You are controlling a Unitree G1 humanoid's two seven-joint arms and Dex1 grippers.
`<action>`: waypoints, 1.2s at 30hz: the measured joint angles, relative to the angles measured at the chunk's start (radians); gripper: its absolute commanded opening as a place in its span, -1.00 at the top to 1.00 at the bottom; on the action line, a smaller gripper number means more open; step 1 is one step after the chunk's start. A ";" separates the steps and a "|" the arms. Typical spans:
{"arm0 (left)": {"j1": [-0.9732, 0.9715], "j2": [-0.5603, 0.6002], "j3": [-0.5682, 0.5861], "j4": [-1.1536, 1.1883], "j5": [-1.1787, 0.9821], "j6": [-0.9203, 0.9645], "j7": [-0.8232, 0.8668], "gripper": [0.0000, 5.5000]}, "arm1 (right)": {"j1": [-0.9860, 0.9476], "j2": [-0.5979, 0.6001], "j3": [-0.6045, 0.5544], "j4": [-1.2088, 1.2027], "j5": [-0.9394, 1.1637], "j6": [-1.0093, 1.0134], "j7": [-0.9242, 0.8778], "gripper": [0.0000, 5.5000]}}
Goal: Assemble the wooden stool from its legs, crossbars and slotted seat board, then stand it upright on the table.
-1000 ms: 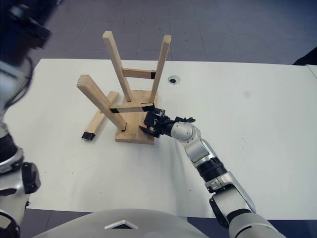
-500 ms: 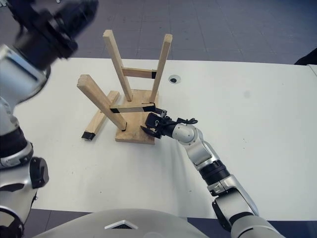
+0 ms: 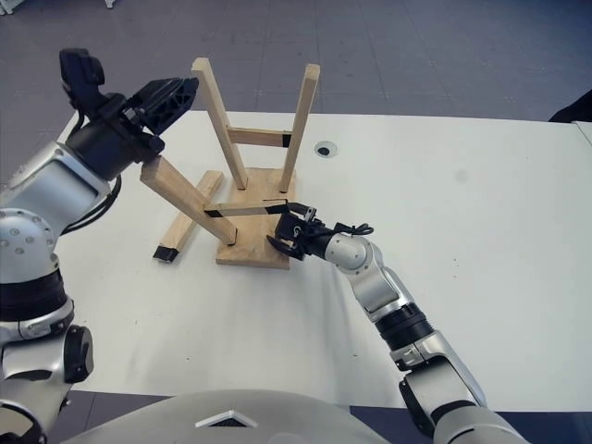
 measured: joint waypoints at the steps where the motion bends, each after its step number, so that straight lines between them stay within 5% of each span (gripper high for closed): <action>1: 0.004 -0.001 0.000 0.002 0.000 -0.007 -0.005 0.12 | 0.005 -0.003 -0.001 -0.001 0.000 0.003 0.000 -0.34; 7: -0.104 0.009 0.000 0.130 0.025 0.046 -0.023 0.12 | 0.008 -0.011 0.004 0.000 -0.001 0.020 0.003 -0.34; 14: -0.287 0.046 0.214 0.172 -0.039 -0.016 -0.036 0.12 | 0.007 -0.013 0.003 -0.003 0.000 0.020 0.004 -0.34; 20: 0.272 0.137 0.230 0.126 0.281 -0.130 -0.174 0.01 | 0.139 0.007 -0.137 -0.151 0.120 0.102 -0.017 -0.34; 24: 0.546 0.123 0.107 0.072 0.471 -0.254 -0.287 -0.18 | 0.197 0.012 -0.218 -0.318 0.191 0.149 -0.030 -0.34; 36: 0.586 0.078 -0.111 0.204 0.768 -0.314 -0.309 -0.18 | 0.272 -0.031 -0.354 -0.336 0.217 0.240 -0.050 -0.34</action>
